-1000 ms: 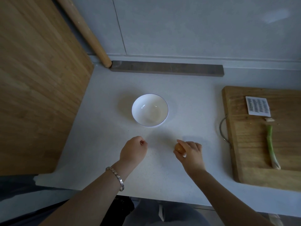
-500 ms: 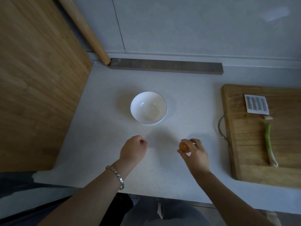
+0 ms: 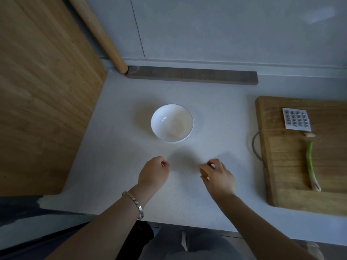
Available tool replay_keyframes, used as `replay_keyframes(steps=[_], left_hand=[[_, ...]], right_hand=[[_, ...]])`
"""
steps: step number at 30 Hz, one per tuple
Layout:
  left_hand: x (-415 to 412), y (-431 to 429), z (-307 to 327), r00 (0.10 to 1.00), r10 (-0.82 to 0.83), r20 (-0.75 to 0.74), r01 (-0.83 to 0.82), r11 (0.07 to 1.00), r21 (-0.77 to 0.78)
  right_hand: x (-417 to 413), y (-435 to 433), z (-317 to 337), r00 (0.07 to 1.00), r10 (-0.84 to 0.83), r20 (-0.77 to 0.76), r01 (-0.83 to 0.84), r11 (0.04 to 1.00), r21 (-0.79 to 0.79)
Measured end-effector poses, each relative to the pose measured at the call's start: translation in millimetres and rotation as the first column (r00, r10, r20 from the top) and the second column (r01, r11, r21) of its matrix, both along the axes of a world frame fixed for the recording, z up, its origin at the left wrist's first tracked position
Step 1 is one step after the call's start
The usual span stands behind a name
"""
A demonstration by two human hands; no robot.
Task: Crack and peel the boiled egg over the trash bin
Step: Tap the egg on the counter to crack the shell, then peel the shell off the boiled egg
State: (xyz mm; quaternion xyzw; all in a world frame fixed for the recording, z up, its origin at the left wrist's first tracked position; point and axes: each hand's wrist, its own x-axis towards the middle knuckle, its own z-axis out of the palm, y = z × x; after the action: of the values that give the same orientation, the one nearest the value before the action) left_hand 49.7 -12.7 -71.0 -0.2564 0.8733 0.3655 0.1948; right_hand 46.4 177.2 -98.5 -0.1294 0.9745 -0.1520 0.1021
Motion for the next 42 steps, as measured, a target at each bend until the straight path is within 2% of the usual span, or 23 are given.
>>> replay_keyframes(steps=[3, 6, 7, 8, 9, 10, 11, 12, 14, 16, 18, 21, 24, 27, 28, 31, 35, 37, 42], left_hand=[[0.4, 0.8, 0.7, 1.0, -0.011, -0.005, 0.011, 1.0, 0.003], [0.1, 1.4, 3.7, 1.0, -0.01, -0.004, 0.01, 1.0, 0.026], [-0.5, 1.1, 4.8, 1.0, -0.005, 0.0, 0.005, 1.0, 0.028], [-1.1, 1.1, 6.6, 1.0, -0.001, 0.005, 0.001, 0.999, 0.035], [-2.1, 2.3, 10.3, 1.0, 0.004, 0.01, -0.005, 0.998, 0.058], [-4.2, 4.7, 15.3, 1.0, 0.018, 0.013, -0.02, 0.994, 0.11], [-6.7, 8.2, 22.1, 0.999, 0.042, 0.024, -0.046, 0.979, 0.2], [-9.2, 11.9, 30.2, 0.997, 0.069, 0.046, -0.08, 0.944, 0.321], [-13.8, 17.2, 46.5, 0.992, 0.078, 0.102, -0.123, 0.811, 0.572], [-15.2, 20.9, 56.9, 0.996, 0.032, 0.089, -0.087, 0.682, 0.726], [-13.8, 25.7, 64.2, 1.0, -0.014, -0.01, 0.017, 0.674, 0.738], [-11.2, 32.7, 71.7, 0.984, 0.019, -0.175, 0.098, 0.766, 0.635], [-10.5, 29.8, 76.3, 0.978, 0.094, -0.186, 0.049, 0.763, 0.645], [-9.1, 24.0, 79.5, 0.987, 0.078, -0.141, 0.039, 0.733, 0.679], [-8.2, 23.5, 80.9, 0.988, 0.056, -0.142, 0.057, 0.727, 0.684], [-4.9, 24.5, 82.5, 0.985, 0.031, -0.169, 0.095, 0.719, 0.688], [-3.0, 26.1, 86.3, 0.983, 0.067, -0.173, 0.076, 0.708, 0.703], [-2.6, 26.7, 88.1, 0.985, 0.087, -0.146, 0.046, 0.694, 0.719], [-1.1, 28.5, 90.4, 0.994, 0.105, -0.041, -0.041, 0.676, 0.736]], right_hand=[[1.0, -4.6, 1.9, 0.998, 0.054, -0.021, -0.053, 0.997, 0.05], [-2.4, -6.0, 1.4, 0.994, 0.015, 0.111, -0.026, 0.995, 0.095], [-4.3, -5.8, 6.7, 0.984, -0.057, 0.17, 0.051, 0.998, 0.036], [-7.4, -5.3, 13.2, 0.952, -0.168, 0.257, 0.196, 0.976, -0.09], [-10.4, -4.2, 19.7, 0.889, -0.263, 0.374, 0.365, 0.901, -0.235], [-13.7, -4.1, 28.1, 0.81, -0.309, 0.499, 0.516, 0.78, -0.354], [-16.4, -4.9, 37.1, 0.743, -0.31, 0.594, 0.611, 0.677, -0.41], [-18.7, -5.7, 45.3, 0.711, -0.298, 0.637, 0.648, 0.629, -0.429], [-23.5, -6.9, 61.0, 0.718, -0.273, 0.641, 0.645, 0.608, -0.463], [-26.9, -8.2, 75.2, 0.719, -0.261, 0.644, 0.664, 0.532, -0.526], [-28.4, -8.0, 85.3, 0.694, -0.24, 0.679, 0.699, 0.451, -0.556], [-26.6, -5.7, 98.1, 0.687, -0.148, 0.712, 0.699, 0.403, -0.591], [-24.1, 1.7, 104.0, 0.786, -0.104, 0.61, 0.575, 0.488, -0.657], [-21.3, 10.9, 107.2, 0.933, -0.056, 0.354, 0.3, 0.665, -0.684], [-20.0, 12.1, 107.9, 0.959, -0.016, 0.282, 0.214, 0.692, -0.689], [-16.2, 11.0, 106.3, 0.988, 0.028, 0.154, 0.095, 0.674, -0.732], [-16.7, 8.7, 105.8, 0.994, -0.019, 0.111, 0.096, 0.648, -0.756], [-16.3, 8.5, 105.4, 0.997, -0.029, 0.077, 0.077, 0.668, -0.74], [-12.8, 7.3, 103.0, 0.994, 0.027, -0.107, -0.092, 0.739, -0.667]])
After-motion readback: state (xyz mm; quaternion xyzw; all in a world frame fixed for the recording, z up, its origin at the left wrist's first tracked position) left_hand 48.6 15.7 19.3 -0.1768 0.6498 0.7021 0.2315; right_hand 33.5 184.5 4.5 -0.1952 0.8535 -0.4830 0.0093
